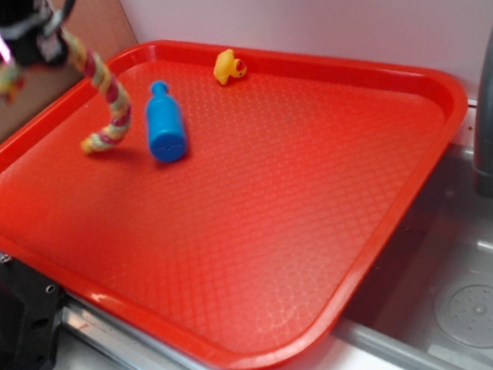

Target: Grab the multicolored rope.

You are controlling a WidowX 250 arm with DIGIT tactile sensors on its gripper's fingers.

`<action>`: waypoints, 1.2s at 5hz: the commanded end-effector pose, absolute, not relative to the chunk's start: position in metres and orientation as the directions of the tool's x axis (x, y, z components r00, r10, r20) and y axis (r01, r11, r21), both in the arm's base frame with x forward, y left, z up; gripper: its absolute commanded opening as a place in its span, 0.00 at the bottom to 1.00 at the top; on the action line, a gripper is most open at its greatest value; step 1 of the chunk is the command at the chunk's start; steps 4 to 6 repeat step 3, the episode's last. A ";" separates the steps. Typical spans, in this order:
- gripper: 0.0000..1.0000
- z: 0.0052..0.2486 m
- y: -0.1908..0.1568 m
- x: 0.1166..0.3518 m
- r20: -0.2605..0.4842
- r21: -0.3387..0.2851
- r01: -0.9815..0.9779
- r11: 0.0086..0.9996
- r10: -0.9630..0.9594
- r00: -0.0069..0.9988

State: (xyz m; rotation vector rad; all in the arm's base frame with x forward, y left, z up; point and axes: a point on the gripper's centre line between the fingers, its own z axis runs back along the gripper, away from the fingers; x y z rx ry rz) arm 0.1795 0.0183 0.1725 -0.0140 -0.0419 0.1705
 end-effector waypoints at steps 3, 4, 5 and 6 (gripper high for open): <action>0.00 0.228 -0.002 0.189 0.059 0.062 -0.108 0.992 0.105 0.993; 0.00 0.228 -0.002 0.189 0.059 0.062 -0.108 0.992 0.105 0.993; 0.00 0.228 -0.002 0.189 0.059 0.062 -0.108 0.992 0.105 0.993; 0.00 0.228 -0.002 0.189 0.059 0.062 -0.108 0.992 0.105 0.993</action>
